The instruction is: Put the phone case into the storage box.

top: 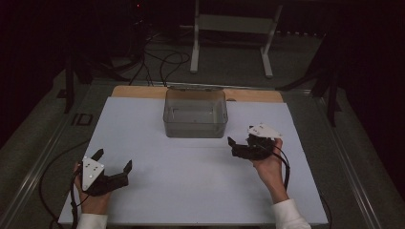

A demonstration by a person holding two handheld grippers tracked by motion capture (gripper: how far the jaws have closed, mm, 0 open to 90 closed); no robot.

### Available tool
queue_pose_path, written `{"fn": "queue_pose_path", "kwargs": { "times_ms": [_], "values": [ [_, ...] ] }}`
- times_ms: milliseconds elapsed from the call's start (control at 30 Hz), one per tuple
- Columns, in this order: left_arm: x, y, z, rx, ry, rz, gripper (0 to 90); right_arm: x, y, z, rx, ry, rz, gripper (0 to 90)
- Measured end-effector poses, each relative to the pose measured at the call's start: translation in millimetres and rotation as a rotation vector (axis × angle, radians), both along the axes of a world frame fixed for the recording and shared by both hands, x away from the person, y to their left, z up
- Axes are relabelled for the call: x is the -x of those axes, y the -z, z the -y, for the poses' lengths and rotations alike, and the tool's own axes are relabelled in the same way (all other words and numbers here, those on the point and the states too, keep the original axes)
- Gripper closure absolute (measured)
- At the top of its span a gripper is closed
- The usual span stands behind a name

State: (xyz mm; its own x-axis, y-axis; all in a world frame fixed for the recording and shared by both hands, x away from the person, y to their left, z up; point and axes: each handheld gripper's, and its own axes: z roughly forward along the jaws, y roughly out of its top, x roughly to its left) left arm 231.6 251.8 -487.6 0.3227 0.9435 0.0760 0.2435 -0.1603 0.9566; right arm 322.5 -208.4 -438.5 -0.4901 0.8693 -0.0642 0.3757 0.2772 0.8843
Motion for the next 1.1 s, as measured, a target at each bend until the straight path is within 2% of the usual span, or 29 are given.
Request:
{"fn": "queue_pose_path", "kwargs": {
  "times_ms": [100, 233, 267, 300, 433, 533, 600, 767, 900, 1100],
  "values": [
    [0.8, -1.0, -1.0, 0.004, -0.001, 0.002, 0.0, 10.5, 1.0, 6.6, -0.019, -0.005, 0.03, 10.5],
    [1.9, -3.2, -3.2, 0.008, 0.0, 0.007, 0.0, 16.1, 5.8, 12.2, -0.014, 0.003, 0.03, 10.5],
    [2.1, -3.6, -3.9, 0.01, 0.0, 0.006, 0.0, 23.2, 11.1, 19.7, -0.023, 0.015, 0.048, 10.5],
    [2.3, -3.9, -4.7, 0.012, 0.002, 0.005, 0.0, 26.0, 12.7, 23.0, -0.03, 0.018, 0.047, 10.5],
    [2.9, -5.1, -6.6, 0.013, 0.005, 0.003, 0.0, 42.7, 14.6, 38.6, -0.076, 0.02, 0.082, 11.6],
    [3.0, -5.3, -6.8, 0.012, 0.005, 0.001, 0.0, 46.3, 16.4, 41.5, -0.082, 0.022, 0.077, 11.6],
    [3.8, -6.0, -6.5, 0.01, 0.013, -0.004, 0.0, 59.1, 25.5, 50.4, -0.108, 0.02, 0.11, 11.6],
    [5.2, -5.5, -5.5, 0.006, 0.028, -0.004, 0.0, 72.2, 35.7, 57.8, -0.135, 0.013, 0.141, 11.5],
    [5.5, -4.3, -4.8, 0.009, 0.04, -0.003, 0.0, 78.5, 42.0, 64.1, -0.136, 0.003, 0.142, 11.5],
    [4.9, -2.4, -2.2, -0.001, 0.058, -0.006, 0.0, 78.8, 44.9, 67.9, -0.147, -0.007, 0.14, 11.5]
  ]
}}
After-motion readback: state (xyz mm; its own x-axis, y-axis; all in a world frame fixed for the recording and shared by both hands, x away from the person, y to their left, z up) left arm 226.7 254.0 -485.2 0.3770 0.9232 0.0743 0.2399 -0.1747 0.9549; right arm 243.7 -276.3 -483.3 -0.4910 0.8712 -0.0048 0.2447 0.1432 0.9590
